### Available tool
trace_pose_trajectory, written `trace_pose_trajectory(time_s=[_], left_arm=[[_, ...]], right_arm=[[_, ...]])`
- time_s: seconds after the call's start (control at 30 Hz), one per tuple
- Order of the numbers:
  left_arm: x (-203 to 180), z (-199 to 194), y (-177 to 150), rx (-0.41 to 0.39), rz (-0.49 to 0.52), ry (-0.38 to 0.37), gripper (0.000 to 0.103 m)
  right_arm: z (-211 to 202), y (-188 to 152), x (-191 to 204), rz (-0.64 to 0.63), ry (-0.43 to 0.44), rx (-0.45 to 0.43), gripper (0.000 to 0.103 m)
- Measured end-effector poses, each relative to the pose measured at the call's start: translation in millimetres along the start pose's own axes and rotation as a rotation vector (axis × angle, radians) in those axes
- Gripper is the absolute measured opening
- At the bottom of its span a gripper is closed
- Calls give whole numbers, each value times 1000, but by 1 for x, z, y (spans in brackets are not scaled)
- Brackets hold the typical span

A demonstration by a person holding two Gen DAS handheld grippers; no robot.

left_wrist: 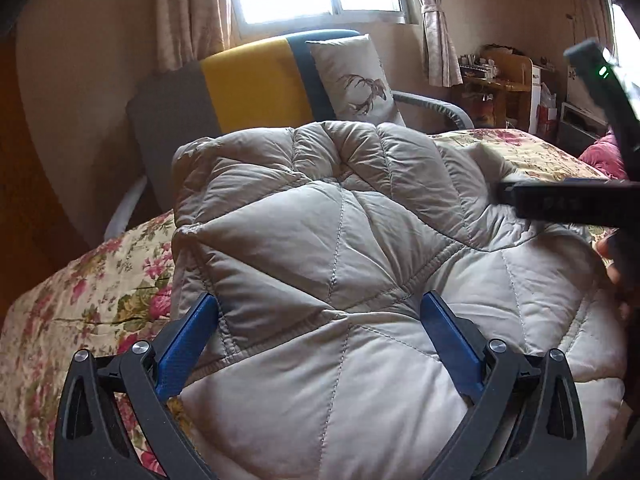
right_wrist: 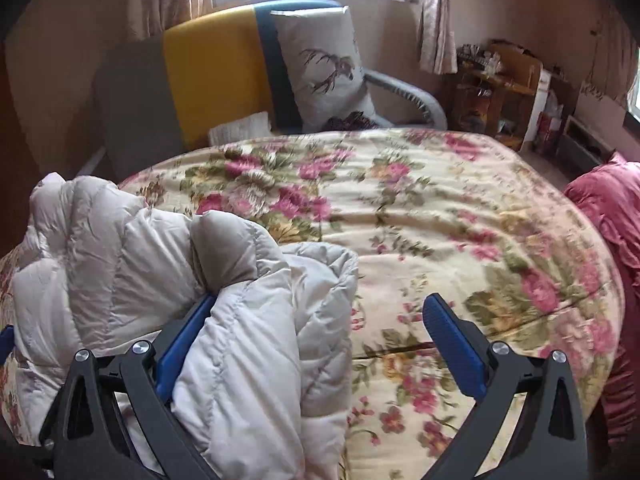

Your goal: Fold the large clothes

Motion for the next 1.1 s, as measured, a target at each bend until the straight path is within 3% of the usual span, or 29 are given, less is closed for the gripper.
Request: trace_pose_trajectory(time_s=[0.1, 0.17, 0.27, 0.37, 0.43, 0.53, 0.67, 0.77, 0.9, 1.0, 1.1], left_arm=[[-5, 2, 1, 1, 3, 15, 100], [-5, 3, 1, 4, 1, 14, 100], [0, 1, 0, 2, -13, -3, 100], [12, -6, -1, 27, -48, -78, 100], [27, -13, -3, 40, -120, -109, 100], [61, -19, -12, 63, -306, -137, 100], [99, -11, -41, 173, -569, -288, 100], [103, -9, -56, 235, -664, -403, 100], [89, -12, -63, 269, -641, -537, 100], [84, -12, -64, 250, -623, -554, 100], [79, -3, -68, 281, -666, -583, 100]], right_arm=[[-47, 7, 5, 25, 31, -94, 101], [-59, 3, 15, 2, 49, -103, 101], [-31, -24, 27, -60, 21, 3, 101], [-5, -48, 12, 60, 108, 19, 101], [0, -54, 3, 135, 147, 50, 101], [-2, -52, -1, 166, 199, 78, 101], [-3, -58, -13, 301, 347, 184, 101], [2, -71, -22, 470, 481, 319, 101], [3, -81, -22, 516, 615, 392, 101], [5, -79, -19, 475, 641, 393, 101], [21, -73, -10, 449, 675, 414, 101]])
Point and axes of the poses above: each gripper's, at about its wrist camera, not at the fingertips, and z roughly the way its jaws point, x to its left, y to its top, the point moved 5 cm from there along z, roughly the way its jaws point, and after that the axes turned 8 degrees about -x, right-handed, at the moved point
